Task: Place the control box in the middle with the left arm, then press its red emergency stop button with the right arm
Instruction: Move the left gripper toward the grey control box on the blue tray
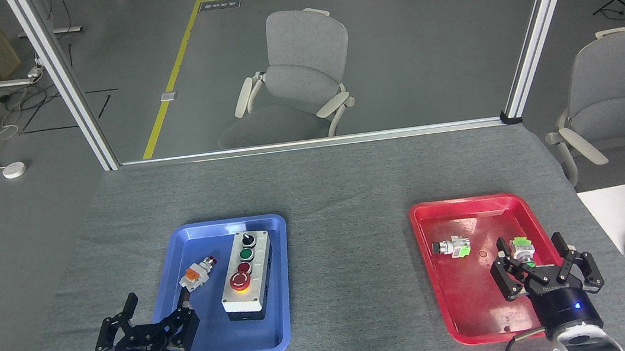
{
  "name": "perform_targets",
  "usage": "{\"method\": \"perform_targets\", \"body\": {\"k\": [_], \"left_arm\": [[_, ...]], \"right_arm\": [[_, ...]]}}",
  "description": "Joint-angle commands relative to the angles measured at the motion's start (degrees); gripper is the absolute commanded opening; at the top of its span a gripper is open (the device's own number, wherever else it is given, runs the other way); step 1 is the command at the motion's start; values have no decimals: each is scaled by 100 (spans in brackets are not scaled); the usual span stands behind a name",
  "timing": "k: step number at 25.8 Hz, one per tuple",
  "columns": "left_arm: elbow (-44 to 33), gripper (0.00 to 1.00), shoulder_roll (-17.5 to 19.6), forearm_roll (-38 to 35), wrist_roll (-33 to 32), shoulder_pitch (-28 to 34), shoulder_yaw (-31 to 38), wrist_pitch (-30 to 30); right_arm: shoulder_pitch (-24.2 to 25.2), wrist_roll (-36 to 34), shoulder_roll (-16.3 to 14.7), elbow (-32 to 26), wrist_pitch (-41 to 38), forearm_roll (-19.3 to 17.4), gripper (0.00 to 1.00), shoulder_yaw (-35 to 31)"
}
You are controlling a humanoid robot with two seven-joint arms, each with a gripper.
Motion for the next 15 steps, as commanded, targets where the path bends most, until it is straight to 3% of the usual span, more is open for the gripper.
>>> {"method": "perform_targets", "body": {"k": [1, 5, 15], "left_arm": [[128, 99, -9, -41, 249, 4, 10, -45], [84, 99, -44, 29, 521, 12, 54, -45], [-197, 99, -114, 64, 469, 21, -122, -1]], "right_arm": [[1, -1, -1, 0, 0, 0, 98, -1], [1, -1, 8, 0, 18, 0, 98, -10], [27, -1, 34, 0, 9, 0, 98, -98]]}}
